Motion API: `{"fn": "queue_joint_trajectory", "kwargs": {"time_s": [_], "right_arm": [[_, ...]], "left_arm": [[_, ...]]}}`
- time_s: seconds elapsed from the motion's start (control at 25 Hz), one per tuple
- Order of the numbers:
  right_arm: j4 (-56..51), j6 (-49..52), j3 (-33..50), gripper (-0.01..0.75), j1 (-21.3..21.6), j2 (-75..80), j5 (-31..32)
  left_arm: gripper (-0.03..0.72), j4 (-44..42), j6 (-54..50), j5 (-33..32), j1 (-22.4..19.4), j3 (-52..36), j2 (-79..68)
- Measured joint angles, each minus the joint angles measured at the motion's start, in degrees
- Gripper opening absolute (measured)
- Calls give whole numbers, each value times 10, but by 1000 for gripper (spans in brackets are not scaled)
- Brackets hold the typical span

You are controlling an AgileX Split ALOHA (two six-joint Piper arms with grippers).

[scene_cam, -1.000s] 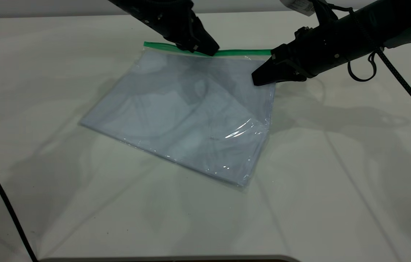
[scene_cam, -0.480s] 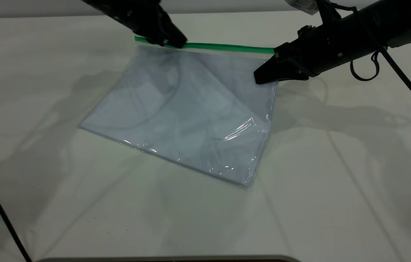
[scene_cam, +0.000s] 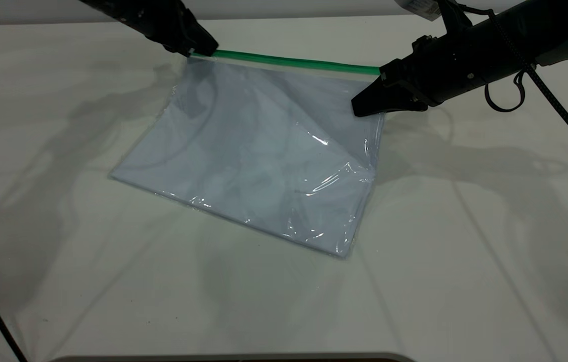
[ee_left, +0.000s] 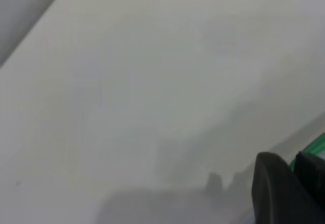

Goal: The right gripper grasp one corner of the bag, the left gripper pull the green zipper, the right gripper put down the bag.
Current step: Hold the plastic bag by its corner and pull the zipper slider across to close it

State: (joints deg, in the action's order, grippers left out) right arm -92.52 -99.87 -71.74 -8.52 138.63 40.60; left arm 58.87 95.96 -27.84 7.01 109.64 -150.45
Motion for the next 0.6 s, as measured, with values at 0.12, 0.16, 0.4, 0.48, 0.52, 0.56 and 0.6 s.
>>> {"fn": "queue_joint_trajectory", "kwargs": {"time_s": [0.12, 0.16, 0.4, 0.48, 0.52, 0.56, 0.6], "right_arm": [[13, 1, 2, 35, 0, 0, -8], [15, 1, 2, 35, 1, 0, -12], [16, 1, 2, 35, 1, 0, -13], [16, 0, 2, 35, 2, 0, -13], [16, 0, 2, 35, 2, 0, -13], [16, 0, 2, 35, 2, 0, -13], [16, -1, 2, 35, 2, 0, -13]], "left_arm": [[97, 0, 0, 35, -11, 0, 0], [97, 0, 0, 41, -15, 0, 0], [100, 0, 1, 47, -19, 0, 0], [105, 1, 1, 42, -19, 0, 0], [106, 4, 1, 39, -19, 0, 0], [108, 8, 1, 35, -19, 0, 0], [110, 12, 0, 32, -19, 0, 0]]}}
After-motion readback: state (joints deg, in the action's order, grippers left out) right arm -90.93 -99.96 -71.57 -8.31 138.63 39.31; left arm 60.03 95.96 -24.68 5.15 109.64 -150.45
